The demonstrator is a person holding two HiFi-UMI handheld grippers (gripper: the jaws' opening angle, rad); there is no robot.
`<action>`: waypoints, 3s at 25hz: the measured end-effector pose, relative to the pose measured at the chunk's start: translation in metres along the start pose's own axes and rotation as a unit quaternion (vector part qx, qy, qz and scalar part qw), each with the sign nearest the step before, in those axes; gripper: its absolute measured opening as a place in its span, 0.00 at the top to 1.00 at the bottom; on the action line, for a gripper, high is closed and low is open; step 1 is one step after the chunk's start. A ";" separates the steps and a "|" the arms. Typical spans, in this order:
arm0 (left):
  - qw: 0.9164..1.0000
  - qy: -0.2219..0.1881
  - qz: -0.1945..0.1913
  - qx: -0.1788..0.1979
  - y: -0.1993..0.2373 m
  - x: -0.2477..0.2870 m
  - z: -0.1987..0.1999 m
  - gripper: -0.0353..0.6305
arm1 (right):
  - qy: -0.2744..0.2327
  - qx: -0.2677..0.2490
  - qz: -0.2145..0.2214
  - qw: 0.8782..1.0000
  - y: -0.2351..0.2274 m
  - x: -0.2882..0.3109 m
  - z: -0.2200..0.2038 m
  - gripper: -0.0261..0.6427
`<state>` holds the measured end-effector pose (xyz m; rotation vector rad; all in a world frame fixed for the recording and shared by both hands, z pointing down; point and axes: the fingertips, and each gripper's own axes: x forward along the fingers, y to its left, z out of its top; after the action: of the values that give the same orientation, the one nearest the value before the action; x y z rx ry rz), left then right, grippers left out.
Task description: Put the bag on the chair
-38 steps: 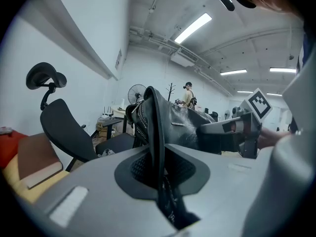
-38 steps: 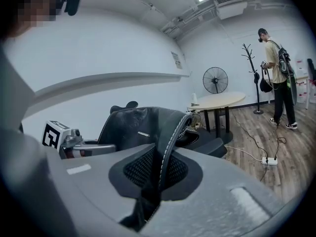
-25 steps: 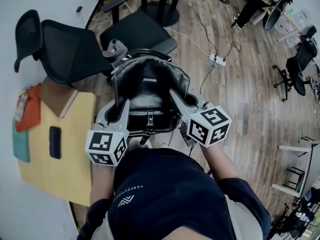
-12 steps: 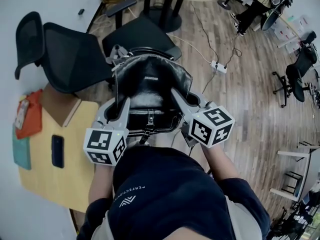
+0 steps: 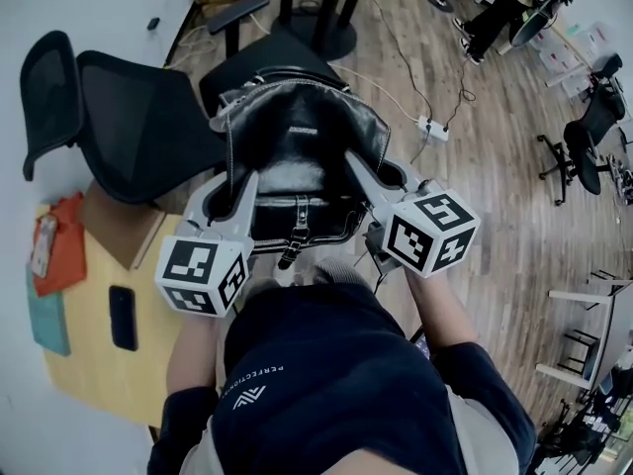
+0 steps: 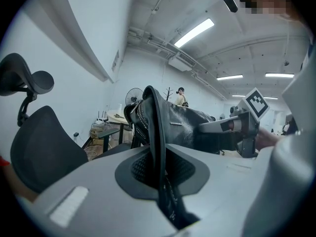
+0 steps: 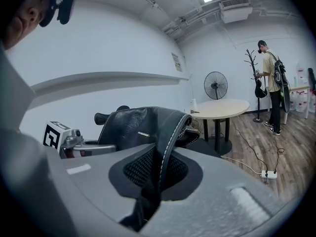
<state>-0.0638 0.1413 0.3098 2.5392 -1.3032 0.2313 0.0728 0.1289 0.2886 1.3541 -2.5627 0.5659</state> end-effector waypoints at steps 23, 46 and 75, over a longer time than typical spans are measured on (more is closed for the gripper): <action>0.996 -0.021 0.087 -0.008 0.016 0.117 0.061 0.87 | 0.008 -0.046 0.086 0.995 -0.107 0.069 0.085 0.92; 0.994 -0.037 0.106 -0.004 0.126 0.195 0.112 0.87 | -0.002 -0.067 0.081 0.994 -0.139 0.197 0.155 0.92; 0.995 0.004 0.089 -0.043 0.295 0.334 0.038 0.86 | 0.059 -0.026 0.035 0.997 -0.217 0.405 0.104 0.92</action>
<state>-0.1093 -0.2914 0.4129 2.3503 -1.5033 0.2156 0.0242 -0.3303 0.3830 1.1801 -2.5195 0.5689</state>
